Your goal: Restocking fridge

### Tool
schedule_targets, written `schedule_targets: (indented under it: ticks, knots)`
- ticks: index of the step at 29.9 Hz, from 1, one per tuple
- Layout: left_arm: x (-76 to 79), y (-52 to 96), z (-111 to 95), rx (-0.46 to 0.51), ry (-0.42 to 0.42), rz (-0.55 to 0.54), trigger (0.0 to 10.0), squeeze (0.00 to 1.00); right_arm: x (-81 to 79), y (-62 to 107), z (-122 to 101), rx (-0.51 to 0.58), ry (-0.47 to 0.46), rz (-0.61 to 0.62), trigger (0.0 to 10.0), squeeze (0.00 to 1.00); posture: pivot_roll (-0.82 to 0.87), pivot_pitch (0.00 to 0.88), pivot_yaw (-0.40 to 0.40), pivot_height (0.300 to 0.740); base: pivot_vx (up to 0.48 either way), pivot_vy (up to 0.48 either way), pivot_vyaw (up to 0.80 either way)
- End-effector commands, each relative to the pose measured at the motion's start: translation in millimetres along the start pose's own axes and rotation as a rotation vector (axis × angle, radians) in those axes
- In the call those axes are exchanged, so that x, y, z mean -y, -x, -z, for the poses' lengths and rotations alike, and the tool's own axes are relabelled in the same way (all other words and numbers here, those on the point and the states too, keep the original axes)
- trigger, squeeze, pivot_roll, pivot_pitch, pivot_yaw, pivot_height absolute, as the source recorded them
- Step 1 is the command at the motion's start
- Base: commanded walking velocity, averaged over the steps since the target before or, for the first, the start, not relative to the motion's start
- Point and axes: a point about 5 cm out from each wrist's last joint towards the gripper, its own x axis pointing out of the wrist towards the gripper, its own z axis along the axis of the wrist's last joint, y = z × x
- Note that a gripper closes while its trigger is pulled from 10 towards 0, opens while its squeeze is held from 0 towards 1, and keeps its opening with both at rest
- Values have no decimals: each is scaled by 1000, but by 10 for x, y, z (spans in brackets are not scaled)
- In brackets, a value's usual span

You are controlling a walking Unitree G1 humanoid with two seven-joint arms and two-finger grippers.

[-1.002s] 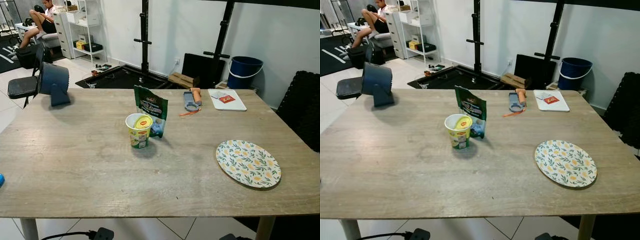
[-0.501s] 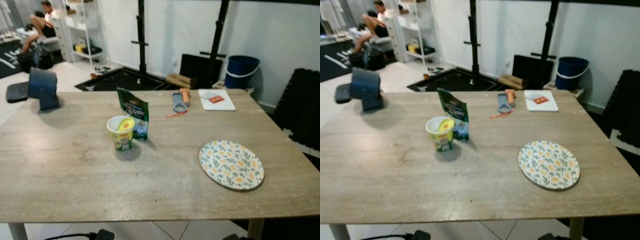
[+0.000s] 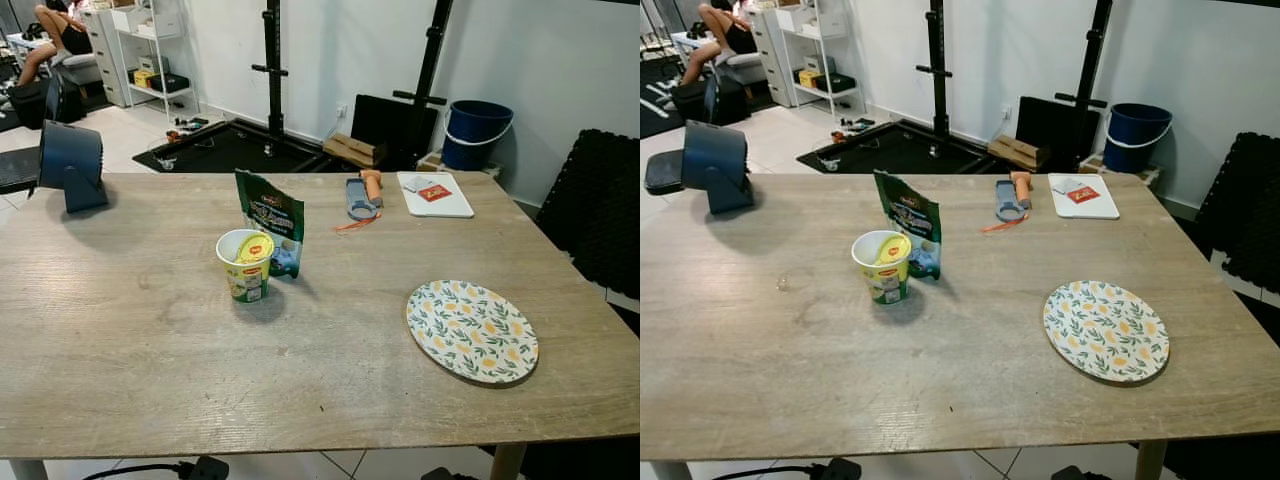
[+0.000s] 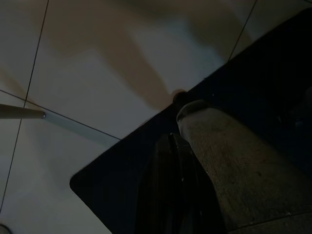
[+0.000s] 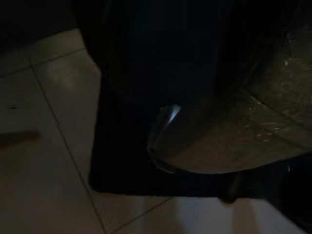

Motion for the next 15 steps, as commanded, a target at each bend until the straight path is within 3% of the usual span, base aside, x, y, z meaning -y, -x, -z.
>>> schedule_targets:
  ticks: [1, 8, 13, 14, 15]
  knots:
    - [-7, 23, 165, -62, -10, 7, 10000, 0, -93, -29, 12, -19, 54, -66, 10000, 1000, -39, 0, -13, 740, 0, 0, 0]
    - [0, 24, 173, -64, -12, 10, 10000, 0, -165, -29, -3, -36, 152, -189, 10000, 1000, -40, 0, -16, 740, 0, 0, 0]
    - [-4, 24, 170, -63, -13, 9, 10000, 0, -141, -28, -14, -63, 251, -164, 10000, 1000, -43, 0, -17, 740, 0, 0, 0]
    - [-4, 24, 168, -62, -12, 9, 10000, 0, 115, 107, -195, -3, 290, -177, 10000, 1000, -43, 0, -17, 740, 0, 0, 0]
    - [-3, 23, 167, -62, -12, 9, 10000, 0, 327, 230, -335, 33, 323, -145, 10000, 557, -43, 0, -17, 740, 0, 0, 0]
